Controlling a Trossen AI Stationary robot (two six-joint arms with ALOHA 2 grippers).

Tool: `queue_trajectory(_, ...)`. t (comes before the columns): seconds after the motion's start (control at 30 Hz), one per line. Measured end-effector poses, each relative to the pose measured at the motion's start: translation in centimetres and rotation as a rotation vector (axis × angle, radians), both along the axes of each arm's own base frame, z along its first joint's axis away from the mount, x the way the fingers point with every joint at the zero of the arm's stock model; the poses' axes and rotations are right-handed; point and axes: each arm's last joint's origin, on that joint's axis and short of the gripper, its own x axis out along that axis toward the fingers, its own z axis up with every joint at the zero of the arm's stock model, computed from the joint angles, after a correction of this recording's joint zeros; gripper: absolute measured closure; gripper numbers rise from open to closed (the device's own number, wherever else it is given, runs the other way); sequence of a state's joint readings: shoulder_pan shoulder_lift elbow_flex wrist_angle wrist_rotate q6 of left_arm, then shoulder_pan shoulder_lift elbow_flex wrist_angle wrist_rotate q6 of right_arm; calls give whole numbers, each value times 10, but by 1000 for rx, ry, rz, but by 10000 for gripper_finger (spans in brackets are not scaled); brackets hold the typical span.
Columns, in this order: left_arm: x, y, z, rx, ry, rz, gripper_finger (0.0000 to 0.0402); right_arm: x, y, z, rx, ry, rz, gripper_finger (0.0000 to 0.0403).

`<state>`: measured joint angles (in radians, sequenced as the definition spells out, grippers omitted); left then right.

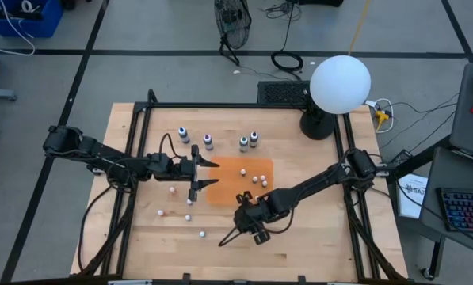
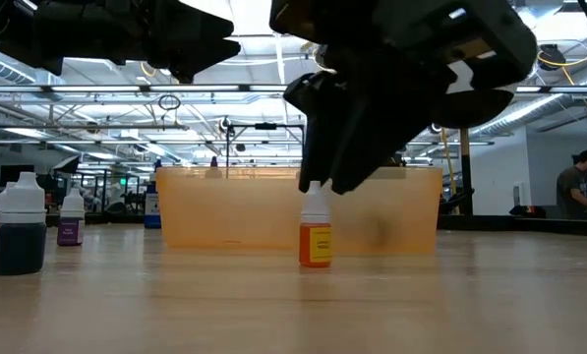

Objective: Pick & Place food coloring
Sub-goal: Put the small orange food coloring bottle into the orange bin

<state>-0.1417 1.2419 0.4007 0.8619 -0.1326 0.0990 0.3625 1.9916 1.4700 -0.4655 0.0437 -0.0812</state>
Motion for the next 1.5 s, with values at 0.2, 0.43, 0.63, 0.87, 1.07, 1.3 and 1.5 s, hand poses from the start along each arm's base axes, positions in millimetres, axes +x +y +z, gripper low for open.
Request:
queue_trajectory(0.2,0,0,0,0,1,0,172,0,2,-1,21,1,4,243)
queue_trajectory(0.43,0,0,0,1,5,1,172,5,8,-12,17,-13,27,243)
queue_trajectory(0.63,0,0,-1,1,5,1,172,6,9,-17,24,-4,15,243)
queue_trajectory(0.87,0,0,-1,1,7,1,172,6,8,-18,23,2,15,246)
queue_trajectory(1.07,0,0,-1,1,6,1,172,5,10,-18,25,2,22,270)
queue_trajectory(1.3,0,0,-1,2,6,1,172,5,11,-18,40,7,49,312)
queue_trajectory(1.5,0,0,-1,1,6,1,172,7,10,-22,40,8,45,356)
